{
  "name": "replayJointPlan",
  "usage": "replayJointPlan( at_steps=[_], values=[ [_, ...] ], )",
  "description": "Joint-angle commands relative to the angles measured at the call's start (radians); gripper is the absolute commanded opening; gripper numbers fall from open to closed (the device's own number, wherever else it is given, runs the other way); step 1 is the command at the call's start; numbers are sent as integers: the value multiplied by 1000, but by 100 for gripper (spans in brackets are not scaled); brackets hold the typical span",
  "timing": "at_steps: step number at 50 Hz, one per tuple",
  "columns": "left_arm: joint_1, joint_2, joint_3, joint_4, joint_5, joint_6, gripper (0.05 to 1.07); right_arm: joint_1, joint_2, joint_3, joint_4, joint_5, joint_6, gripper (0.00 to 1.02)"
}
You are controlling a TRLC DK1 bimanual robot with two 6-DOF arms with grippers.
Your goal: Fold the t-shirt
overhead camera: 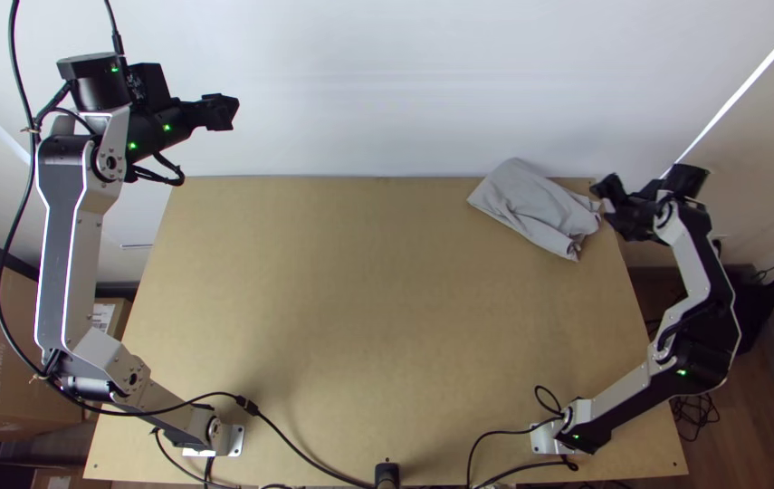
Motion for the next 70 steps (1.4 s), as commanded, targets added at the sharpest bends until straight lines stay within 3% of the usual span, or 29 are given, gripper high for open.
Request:
replayJointPlan(
  at_steps=[1,10,24,31,38,48,54,62,70],
  values=[
    [1,-34,-5,-6,-4,-2,103,56,37,-31,-37,-17,-12,99],
    [10,-45,-5,-9,-4,-2,103,113,86,-66,-39,-16,-15,99],
    [30,-72,-7,-22,4,-2,103,104,20,-196,-66,-19,-73,99],
    [47,-92,-7,-25,11,-2,103,85,-84,-250,-252,-22,-174,99],
    [63,-117,-7,-37,14,1,103,15,-264,-310,-250,-20,-216,99],
    [101,-177,-21,-63,14,-2,103,-57,-604,-354,-191,-17,-378,99],
    [127,-230,-45,-75,14,-2,103,-85,-765,-316,-206,-14,-437,99],
    [148,-331,-119,-77,14,5,103,-96,-926,-216,-220,4,-444,99],
    [153,-459,-216,-49,4,51,103,-96,-1023,-120,-189,41,-408,99]
  ],
)
